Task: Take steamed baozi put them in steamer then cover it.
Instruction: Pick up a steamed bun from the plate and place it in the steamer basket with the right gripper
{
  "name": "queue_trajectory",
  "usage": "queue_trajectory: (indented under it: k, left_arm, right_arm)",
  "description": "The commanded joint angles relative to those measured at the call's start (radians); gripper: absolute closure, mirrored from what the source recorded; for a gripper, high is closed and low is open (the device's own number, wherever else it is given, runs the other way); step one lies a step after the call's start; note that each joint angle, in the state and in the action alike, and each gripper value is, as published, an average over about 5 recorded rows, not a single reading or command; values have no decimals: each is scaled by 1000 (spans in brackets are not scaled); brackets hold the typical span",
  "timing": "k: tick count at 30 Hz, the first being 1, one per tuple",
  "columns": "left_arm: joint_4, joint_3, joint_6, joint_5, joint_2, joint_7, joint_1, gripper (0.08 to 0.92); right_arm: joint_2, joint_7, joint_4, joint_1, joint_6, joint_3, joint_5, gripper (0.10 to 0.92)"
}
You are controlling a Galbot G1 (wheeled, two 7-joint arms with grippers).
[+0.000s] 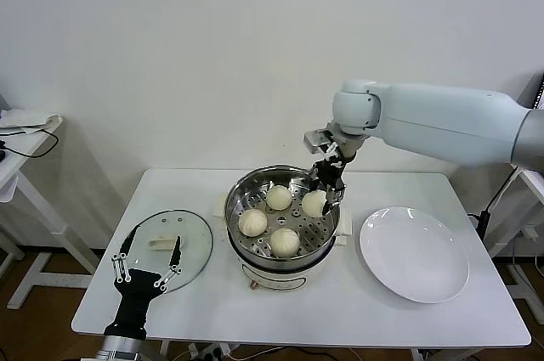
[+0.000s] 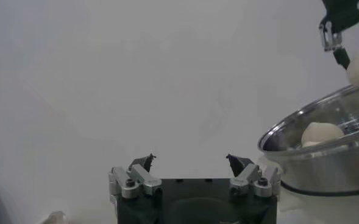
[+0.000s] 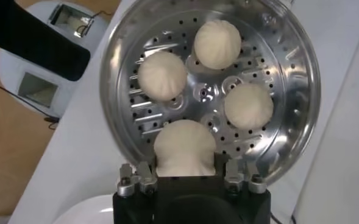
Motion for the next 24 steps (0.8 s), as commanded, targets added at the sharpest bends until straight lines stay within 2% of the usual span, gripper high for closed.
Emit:
queue_trajectory:
  k: [1,17,20,24]
  left_arm:
    - [1,-11,2,-8,1,-2,-6,177]
    - [7,-30,5,-17,-1,-5,-21,177]
    - [8,-29,5,-16,-2,-5,-21,177]
    - [8,-29,6,-16,-3,-5,-21,177]
  right_arm:
    - [52,77,-42,-54,-23,-25,3,397]
    - [66,113,-69,-98,-16,-24,-23,385]
    - [63,111,-64,-98,-14,-20,-30,355]
    - [52,108,-48,-97,-11,-9,-36,255]
